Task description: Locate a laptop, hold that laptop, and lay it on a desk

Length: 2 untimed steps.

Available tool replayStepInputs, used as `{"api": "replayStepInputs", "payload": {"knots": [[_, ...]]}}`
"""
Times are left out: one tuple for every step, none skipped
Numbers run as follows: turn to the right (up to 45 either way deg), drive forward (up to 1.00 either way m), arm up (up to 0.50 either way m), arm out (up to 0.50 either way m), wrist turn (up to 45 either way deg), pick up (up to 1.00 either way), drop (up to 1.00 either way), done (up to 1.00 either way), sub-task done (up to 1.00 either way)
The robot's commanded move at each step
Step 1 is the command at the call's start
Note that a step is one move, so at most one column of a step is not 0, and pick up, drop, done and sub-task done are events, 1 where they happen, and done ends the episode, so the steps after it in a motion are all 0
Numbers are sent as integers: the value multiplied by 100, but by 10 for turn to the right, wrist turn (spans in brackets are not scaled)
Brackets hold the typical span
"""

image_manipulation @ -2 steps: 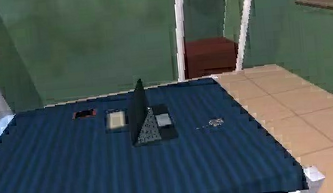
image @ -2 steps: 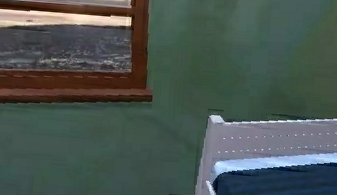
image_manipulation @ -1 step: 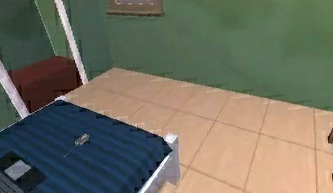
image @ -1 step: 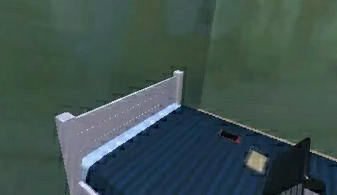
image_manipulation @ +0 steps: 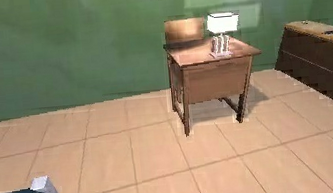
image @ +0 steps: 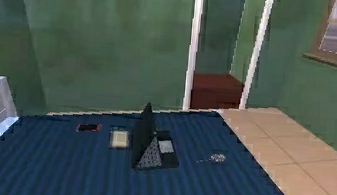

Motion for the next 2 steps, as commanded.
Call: {"api": "replayStepInputs", "payload": {"knots": [[450,0,0,0,0,0,0,0,0],[180,0,0,0,0,0,0,0,0]]}}
